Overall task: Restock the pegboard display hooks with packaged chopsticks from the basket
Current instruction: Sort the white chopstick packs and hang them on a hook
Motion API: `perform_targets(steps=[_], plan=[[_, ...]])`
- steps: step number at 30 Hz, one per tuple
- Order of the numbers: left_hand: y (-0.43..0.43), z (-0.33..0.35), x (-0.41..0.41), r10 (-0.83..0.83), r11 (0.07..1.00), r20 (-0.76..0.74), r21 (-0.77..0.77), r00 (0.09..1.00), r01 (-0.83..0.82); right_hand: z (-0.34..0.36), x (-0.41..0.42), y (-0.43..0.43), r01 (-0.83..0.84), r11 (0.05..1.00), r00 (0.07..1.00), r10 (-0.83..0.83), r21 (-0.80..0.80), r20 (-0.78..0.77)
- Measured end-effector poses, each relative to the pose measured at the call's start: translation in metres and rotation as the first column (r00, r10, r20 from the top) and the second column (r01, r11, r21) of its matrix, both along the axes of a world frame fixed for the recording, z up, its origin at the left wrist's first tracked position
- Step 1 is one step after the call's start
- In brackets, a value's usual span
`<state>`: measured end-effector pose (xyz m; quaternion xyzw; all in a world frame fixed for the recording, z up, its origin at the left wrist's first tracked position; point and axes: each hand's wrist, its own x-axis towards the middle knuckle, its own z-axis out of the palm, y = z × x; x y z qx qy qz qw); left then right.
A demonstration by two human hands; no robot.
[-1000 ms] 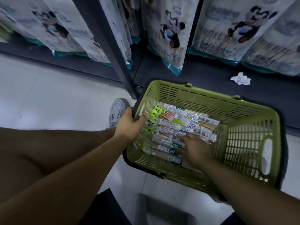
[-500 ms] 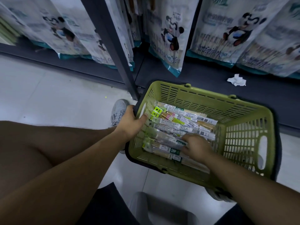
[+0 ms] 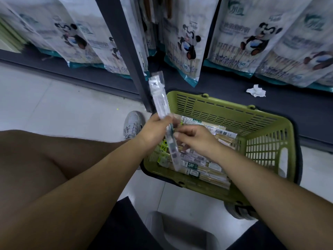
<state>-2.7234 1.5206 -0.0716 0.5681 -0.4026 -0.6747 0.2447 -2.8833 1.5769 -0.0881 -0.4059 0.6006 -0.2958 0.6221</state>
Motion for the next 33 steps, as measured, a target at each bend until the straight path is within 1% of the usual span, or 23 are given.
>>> perform_targets(steps=[1, 2, 3, 4, 5, 6, 8, 9, 10, 13, 16, 17, 20, 24, 29, 33], plan=[[-0.003, -0.001, 0.004, 0.055, 0.998, -0.036, 0.020, 0.998, -0.054, -0.007, -0.002, 0.004, 0.020, 0.999, 1.000, -0.019, 0.044, -0.015], [-0.008, -0.001, 0.008, 0.086, 0.996, -0.048, 0.029, 0.995, -0.085, -0.017, -0.007, 0.011, 0.002, 0.998, 0.995, 0.005, 0.068, -0.098], [-0.011, -0.001, 0.013, 0.109, 0.994, -0.050, 0.038, 0.993, -0.107, -0.031, -0.013, 0.019, -0.077, 0.993, 0.965, 0.097, 0.087, -0.246], [-0.014, -0.002, 0.019, 0.130, 0.991, -0.038, 0.041, 0.991, -0.128, -0.045, -0.020, 0.028, -0.195, 0.972, 0.890, 0.232, 0.132, -0.393], [-0.016, -0.003, 0.023, 0.147, 0.988, -0.019, 0.041, 0.989, -0.146, -0.059, -0.026, 0.039, -0.306, 0.930, 0.784, 0.368, 0.205, -0.500], [-0.017, -0.006, 0.027, 0.157, 0.987, 0.005, 0.040, 0.988, -0.157, -0.071, -0.031, 0.049, -0.383, 0.881, 0.681, 0.473, 0.277, -0.559], [-0.016, -0.010, 0.029, 0.151, 0.987, 0.040, 0.042, 0.988, -0.152, -0.088, -0.036, 0.064, -0.456, 0.813, 0.531, 0.575, 0.361, -0.623], [-0.015, -0.011, 0.030, 0.139, 0.989, 0.053, 0.034, 0.989, -0.140, -0.094, -0.036, 0.068, -0.477, 0.795, 0.481, 0.594, 0.376, -0.645], [-0.015, -0.012, 0.029, 0.127, 0.992, 0.066, 0.018, 0.990, -0.129, -0.098, -0.036, 0.070, -0.489, 0.787, 0.457, 0.599, 0.377, -0.657], [-0.014, -0.013, 0.027, 0.098, 0.995, 0.071, -0.005, 0.993, -0.098, -0.104, -0.035, 0.071, -0.522, 0.770, 0.431, 0.610, 0.367, -0.666], [-0.014, -0.013, 0.024, 0.077, 0.997, 0.067, -0.003, 0.995, -0.077, -0.107, -0.034, 0.070, -0.562, 0.733, 0.360, 0.633, 0.382, -0.685], [-0.014, -0.014, 0.024, 0.075, 0.997, 0.066, -0.005, 0.995, -0.075, -0.108, -0.033, 0.070, -0.565, 0.732, 0.352, 0.630, 0.380, -0.692], [-0.016, -0.015, 0.023, 0.077, 0.997, 0.064, -0.002, 0.995, -0.077, -0.110, -0.033, 0.072, -0.567, 0.740, 0.355, 0.616, 0.362, -0.703], [-0.015, -0.016, 0.023, 0.072, 0.997, 0.069, -0.008, 0.995, -0.072, -0.109, -0.039, 0.069, -0.555, 0.764, 0.393, 0.590, 0.329, -0.705], [-0.015, -0.013, 0.022, 0.060, 0.998, 0.082, -0.013, 0.995, -0.059, -0.108, -0.040, 0.068, -0.561, 0.735, 0.360, 0.631, 0.381, -0.687], [-0.016, -0.014, 0.021, 0.056, 0.998, 0.100, -0.035, 0.993, -0.052, -0.102, -0.045, 0.064, -0.552, 0.754, 0.414, 0.618, 0.356, -0.668]])
